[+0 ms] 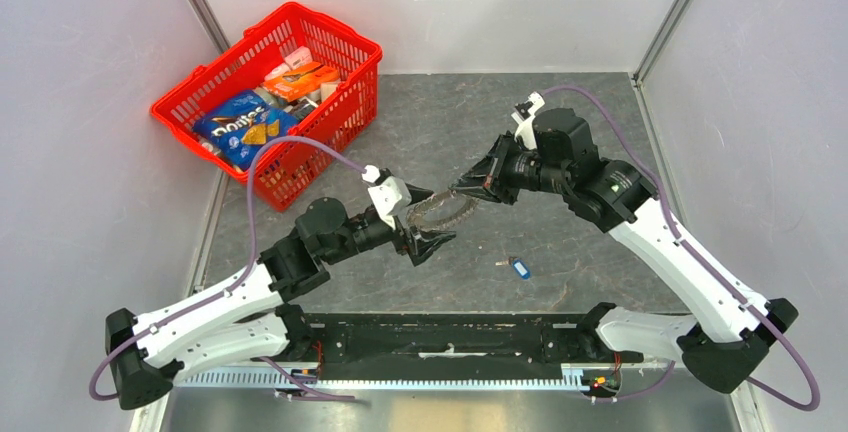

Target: Put the keys on the keyring

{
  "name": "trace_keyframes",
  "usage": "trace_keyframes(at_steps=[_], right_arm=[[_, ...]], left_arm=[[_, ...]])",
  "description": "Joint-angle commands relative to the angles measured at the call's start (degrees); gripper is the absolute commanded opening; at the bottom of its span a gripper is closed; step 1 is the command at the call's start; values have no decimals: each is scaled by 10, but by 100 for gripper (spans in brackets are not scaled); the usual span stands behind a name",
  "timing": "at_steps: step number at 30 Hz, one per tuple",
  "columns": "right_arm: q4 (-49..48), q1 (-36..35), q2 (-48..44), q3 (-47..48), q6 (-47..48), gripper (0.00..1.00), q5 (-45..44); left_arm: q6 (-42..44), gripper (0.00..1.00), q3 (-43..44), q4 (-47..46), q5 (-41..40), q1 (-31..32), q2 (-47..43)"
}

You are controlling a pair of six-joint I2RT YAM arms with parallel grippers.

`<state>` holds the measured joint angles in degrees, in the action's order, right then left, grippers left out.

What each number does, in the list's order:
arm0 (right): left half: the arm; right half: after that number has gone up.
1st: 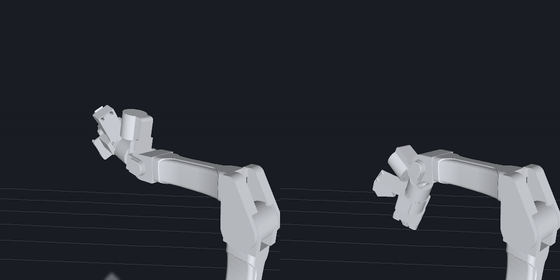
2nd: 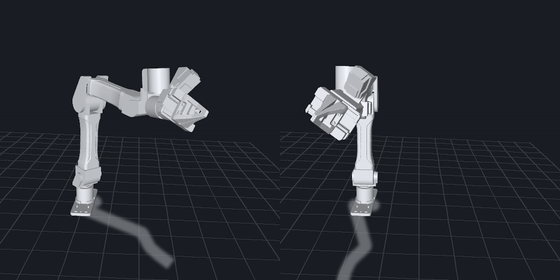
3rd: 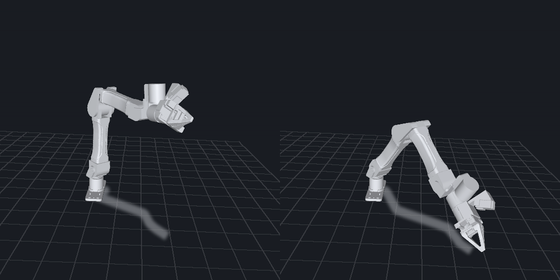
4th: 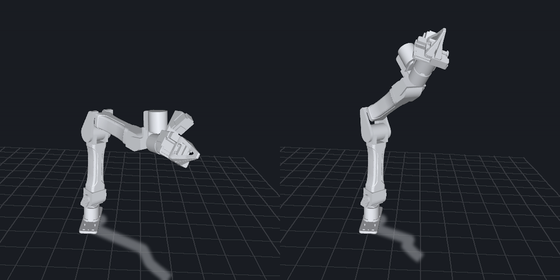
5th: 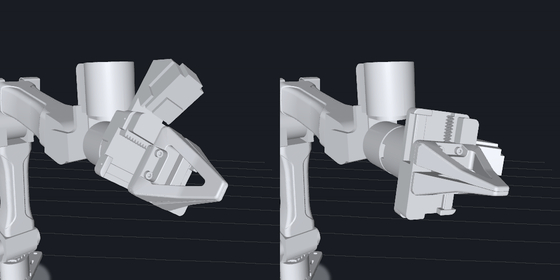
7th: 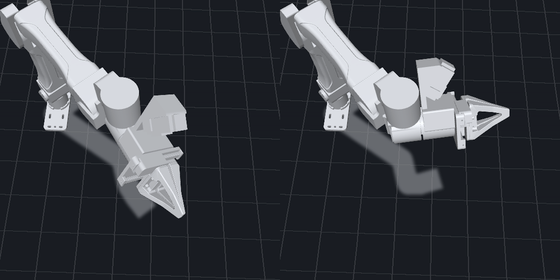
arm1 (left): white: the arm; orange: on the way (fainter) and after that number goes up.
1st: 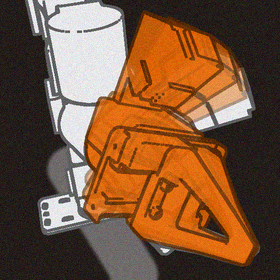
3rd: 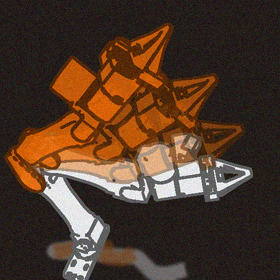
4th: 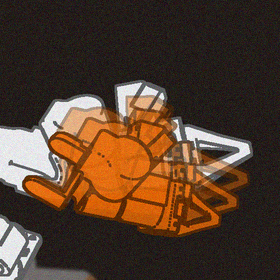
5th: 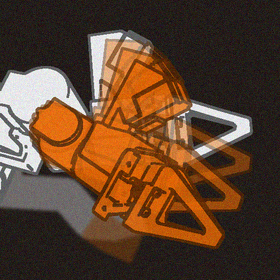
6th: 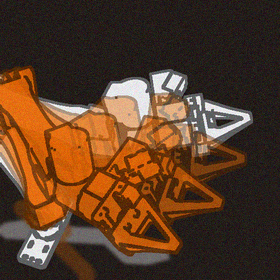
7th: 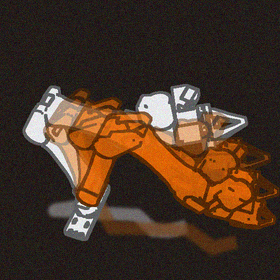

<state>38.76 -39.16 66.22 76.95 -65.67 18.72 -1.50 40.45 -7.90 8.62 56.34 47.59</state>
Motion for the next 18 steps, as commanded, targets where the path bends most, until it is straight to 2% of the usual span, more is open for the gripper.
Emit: trace_keyframes(at_steps=[1, 4, 6, 12, 15, 18], right_arm=[[-10, -1, -25, 34, 13, 5, 44], [-6, -1, -30, 35, 17, 5, 50], [-4, -1, -32, 35, 19, 5, 56], [-2, -2, -38, 34, 23, 5, 68], [-1, -1, -42, 32, 23, 5, 70], [-1, -2, -44, 32, 24, 5, 72]], left_arm=[[46, 92, 33, -33, 33, -1, 14], [49, 85, 41, -33, 35, -1, 25], [52, 77, 47, -29, 42, -1, 30], [56, 39, 61, -19, 57, -1, 39], [56, 30, 63, -19, 59, -1, 39], [56, 5, 67, -16, 61, -1, 38]])
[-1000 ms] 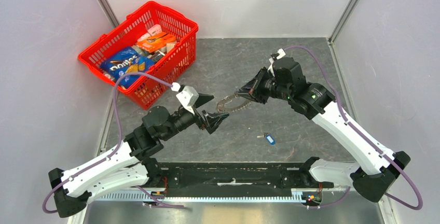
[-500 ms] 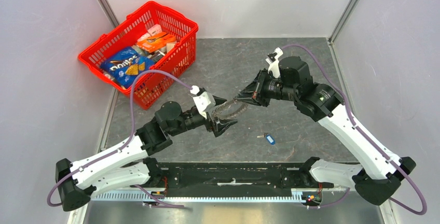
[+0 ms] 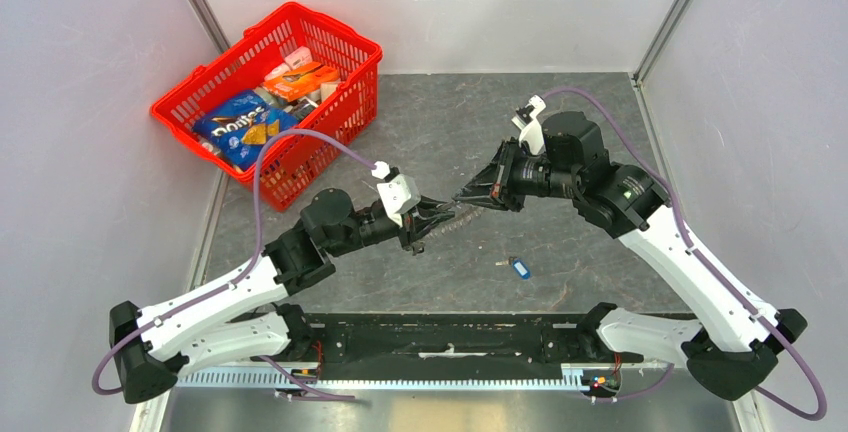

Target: Put the keys on the keyring

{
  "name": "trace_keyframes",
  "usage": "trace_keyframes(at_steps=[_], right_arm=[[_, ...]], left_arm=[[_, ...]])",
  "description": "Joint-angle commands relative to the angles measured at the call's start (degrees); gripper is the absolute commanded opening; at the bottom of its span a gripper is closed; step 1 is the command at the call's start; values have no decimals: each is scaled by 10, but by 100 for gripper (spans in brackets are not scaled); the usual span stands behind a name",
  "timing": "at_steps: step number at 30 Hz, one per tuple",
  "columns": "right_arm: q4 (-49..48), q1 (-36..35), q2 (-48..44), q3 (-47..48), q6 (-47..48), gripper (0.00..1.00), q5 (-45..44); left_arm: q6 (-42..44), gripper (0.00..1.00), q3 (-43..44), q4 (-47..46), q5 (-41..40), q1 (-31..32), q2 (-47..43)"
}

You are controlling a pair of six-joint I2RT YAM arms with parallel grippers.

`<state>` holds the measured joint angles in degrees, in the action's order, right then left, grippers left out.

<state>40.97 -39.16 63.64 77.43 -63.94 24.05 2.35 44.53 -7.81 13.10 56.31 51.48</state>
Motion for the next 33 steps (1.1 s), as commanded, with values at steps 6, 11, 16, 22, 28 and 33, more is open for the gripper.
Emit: trace_keyframes(at_steps=[6, 11, 16, 22, 28, 33], right_arm=[[-23, -2, -20, 31, 6, 5, 22], [-21, -2, -19, 33, 6, 10, 26], [-4, -1, -19, 41, 31, 25, 38], [91, -1, 15, 130, 145, 38, 68], [198, -1, 42, 202, 350, 39, 81], [226, -3, 41, 208, 463, 39, 124]], left_arm=[[19, 2, 30, -4, 25, -1, -9], [22, 2, 43, 25, 49, -1, -14], [21, 2, 52, 54, 82, -1, -22], [-1, 2, 45, 69, 115, -1, -48], [-40, 2, 46, 75, 185, -1, -72], [-52, 2, 65, 117, 262, -1, -69]])
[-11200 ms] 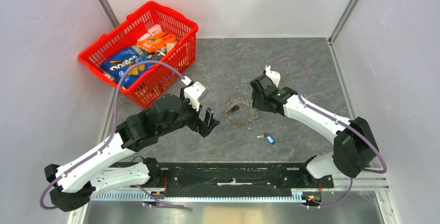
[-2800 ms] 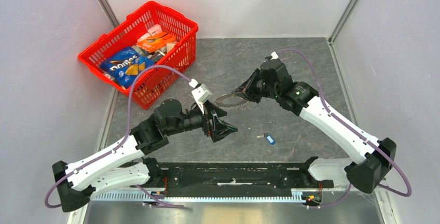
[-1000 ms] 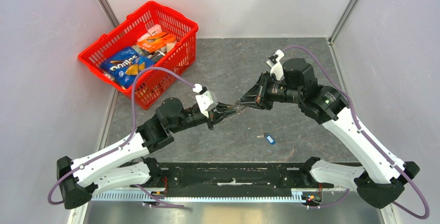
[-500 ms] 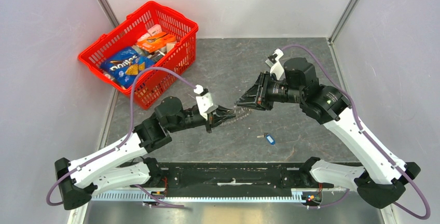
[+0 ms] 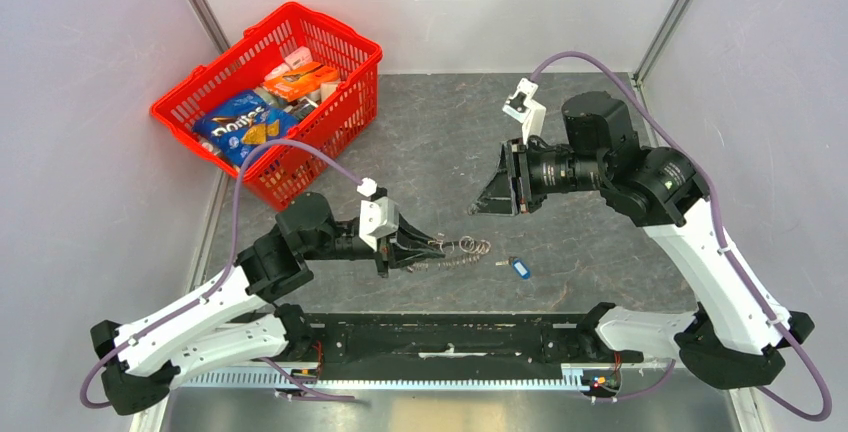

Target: Put the keys on the keyring

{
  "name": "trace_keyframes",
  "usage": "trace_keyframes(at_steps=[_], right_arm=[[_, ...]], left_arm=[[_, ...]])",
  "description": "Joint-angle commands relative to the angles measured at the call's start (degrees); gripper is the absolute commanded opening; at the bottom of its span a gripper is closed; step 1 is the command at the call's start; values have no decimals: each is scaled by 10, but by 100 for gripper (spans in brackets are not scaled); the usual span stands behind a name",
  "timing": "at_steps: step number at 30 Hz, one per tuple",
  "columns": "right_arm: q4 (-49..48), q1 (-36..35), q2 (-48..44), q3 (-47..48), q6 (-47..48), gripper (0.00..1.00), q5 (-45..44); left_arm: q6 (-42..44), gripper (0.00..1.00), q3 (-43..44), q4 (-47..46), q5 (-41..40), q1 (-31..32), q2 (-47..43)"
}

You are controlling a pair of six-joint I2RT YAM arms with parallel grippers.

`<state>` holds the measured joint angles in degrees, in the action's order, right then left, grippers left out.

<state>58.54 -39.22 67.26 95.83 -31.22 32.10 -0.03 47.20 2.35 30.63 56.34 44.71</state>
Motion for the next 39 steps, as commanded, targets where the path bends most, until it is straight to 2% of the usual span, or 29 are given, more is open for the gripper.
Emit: trace_keyframes(at_steps=[1, 12, 16, 23, 28, 32, 39], right_arm=[[51, -4, 1, 27, 152, 39, 52], [-67, -42, -10, -69, 202, 39, 223], [-101, -65, -28, -106, 238, 39, 249], [-120, -158, -49, -152, 325, 37, 152], [-153, -237, -76, -199, 385, 43, 36], [-169, -251, -80, -209, 408, 46, 13], [-209, -254, -113, -201, 391, 45, -6]], left_arm=[[-28, 2, 45, 25, 103, -1, 3], [-59, 2, 81, 70, 282, -1, 54], [-74, 2, 94, 76, 356, -1, 75], [-158, 2, 90, 5, 417, 2, 102], [-182, 2, 82, -7, 424, 4, 104], [-192, 2, 77, -8, 425, 4, 97], [-175, 2, 67, 8, 424, 4, 100]])
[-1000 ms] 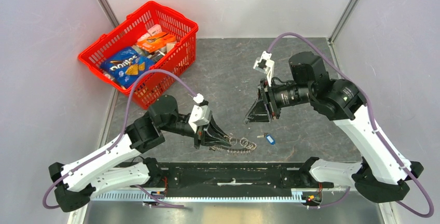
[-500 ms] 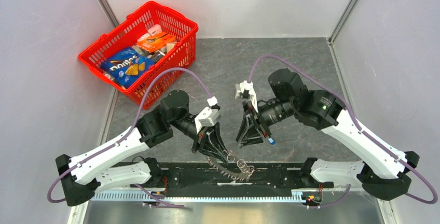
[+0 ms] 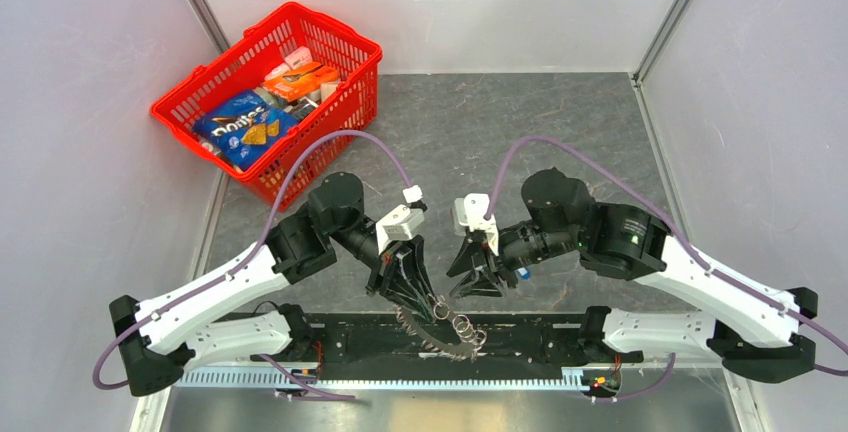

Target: Put the keys on the keyring

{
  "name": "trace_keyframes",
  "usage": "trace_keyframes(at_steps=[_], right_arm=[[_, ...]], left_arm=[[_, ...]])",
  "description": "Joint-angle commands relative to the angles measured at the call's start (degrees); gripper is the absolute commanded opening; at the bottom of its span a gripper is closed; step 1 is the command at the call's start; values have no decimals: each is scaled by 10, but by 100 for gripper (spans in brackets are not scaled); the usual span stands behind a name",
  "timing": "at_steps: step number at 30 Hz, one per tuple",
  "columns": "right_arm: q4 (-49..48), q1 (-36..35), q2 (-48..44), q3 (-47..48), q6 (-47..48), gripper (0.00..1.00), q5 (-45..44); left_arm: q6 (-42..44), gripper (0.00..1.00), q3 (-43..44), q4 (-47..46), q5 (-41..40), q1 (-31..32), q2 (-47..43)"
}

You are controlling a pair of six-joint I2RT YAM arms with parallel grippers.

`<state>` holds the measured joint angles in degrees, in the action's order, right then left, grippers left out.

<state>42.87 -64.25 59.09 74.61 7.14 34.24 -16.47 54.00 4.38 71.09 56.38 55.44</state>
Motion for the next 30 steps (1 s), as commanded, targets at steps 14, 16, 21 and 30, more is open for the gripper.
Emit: trace_keyframes(at_steps=[14, 16, 21, 30], right_arm=[[-88, -3, -7, 34, -23, 44, 21], [-92, -3, 0, 34, -23, 44, 26], [-105, -4, 3, 28, -28, 44, 47], [-110, -5, 10, 24, -43, 44, 77]], left_arm=[[17, 2, -4, 14, 13, 3, -24], [19, 2, -4, 17, 13, 3, -27], [24, 2, -4, 22, 11, 3, -34], [37, 2, 0, 35, 11, 3, -29]])
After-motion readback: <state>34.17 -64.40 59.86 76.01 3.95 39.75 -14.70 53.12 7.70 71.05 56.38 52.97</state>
